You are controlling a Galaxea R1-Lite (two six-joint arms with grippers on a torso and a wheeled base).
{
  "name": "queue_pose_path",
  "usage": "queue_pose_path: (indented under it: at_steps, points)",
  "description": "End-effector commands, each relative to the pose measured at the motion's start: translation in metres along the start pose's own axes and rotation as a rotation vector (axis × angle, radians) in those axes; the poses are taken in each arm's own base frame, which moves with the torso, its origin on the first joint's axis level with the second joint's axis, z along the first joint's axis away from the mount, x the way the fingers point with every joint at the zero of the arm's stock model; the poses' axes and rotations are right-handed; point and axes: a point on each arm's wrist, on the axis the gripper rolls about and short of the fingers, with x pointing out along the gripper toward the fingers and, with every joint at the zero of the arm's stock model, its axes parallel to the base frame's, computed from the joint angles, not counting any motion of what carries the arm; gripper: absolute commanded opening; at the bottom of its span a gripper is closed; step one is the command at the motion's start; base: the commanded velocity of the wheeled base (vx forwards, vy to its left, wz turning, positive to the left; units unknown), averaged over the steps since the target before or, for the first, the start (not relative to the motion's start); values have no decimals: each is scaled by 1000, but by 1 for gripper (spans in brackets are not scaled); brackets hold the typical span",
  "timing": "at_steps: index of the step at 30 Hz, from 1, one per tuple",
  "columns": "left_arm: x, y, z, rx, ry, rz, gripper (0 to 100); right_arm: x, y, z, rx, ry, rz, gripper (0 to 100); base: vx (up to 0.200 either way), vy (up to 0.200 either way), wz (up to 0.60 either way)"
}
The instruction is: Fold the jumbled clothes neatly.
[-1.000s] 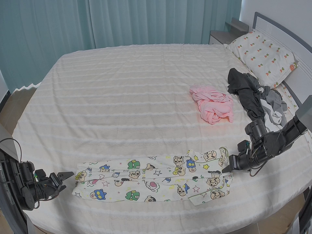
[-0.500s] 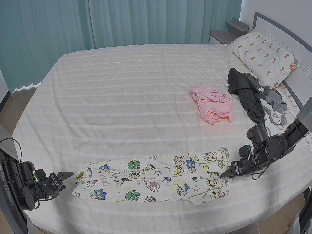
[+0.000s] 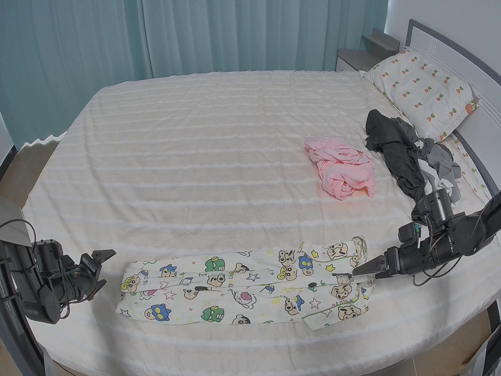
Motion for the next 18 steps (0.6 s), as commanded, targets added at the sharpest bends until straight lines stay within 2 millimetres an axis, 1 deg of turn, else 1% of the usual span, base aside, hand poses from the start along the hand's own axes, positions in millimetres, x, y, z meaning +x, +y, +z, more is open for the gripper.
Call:
queue_pose_path:
  at_steps: [1, 2, 4, 8, 12, 15, 18]
  points:
    - [38, -33, 23, 81, 4, 61, 100, 3, -12, -18, 18, -16, 77, 100, 0, 0, 0]
    - [38, -37, 25, 72, 39, 101, 100, 7, -14, -18, 13, -22, 80, 100, 0, 0, 0]
    - [38, -39, 27, 84, 91, 128, 100, 10, -17, -20, 15, -22, 79, 100, 0, 0, 0]
    - [36, -36, 30, 195, 177, 128, 100, 15, -19, -23, 21, -5, 79, 100, 0, 0, 0]
    - [41, -39, 31, 196, 231, 131, 100, 15, -19, -24, 21, -1, 80, 100, 0, 0, 0]
    - [44, -38, 27, 191, 263, 131, 100, 15, -19, -25, 23, 2, 81, 100, 0, 0, 0]
    - [54, -34, 29, 183, 276, 131, 100, 16, -20, -27, 27, 9, 80, 100, 0, 0, 0]
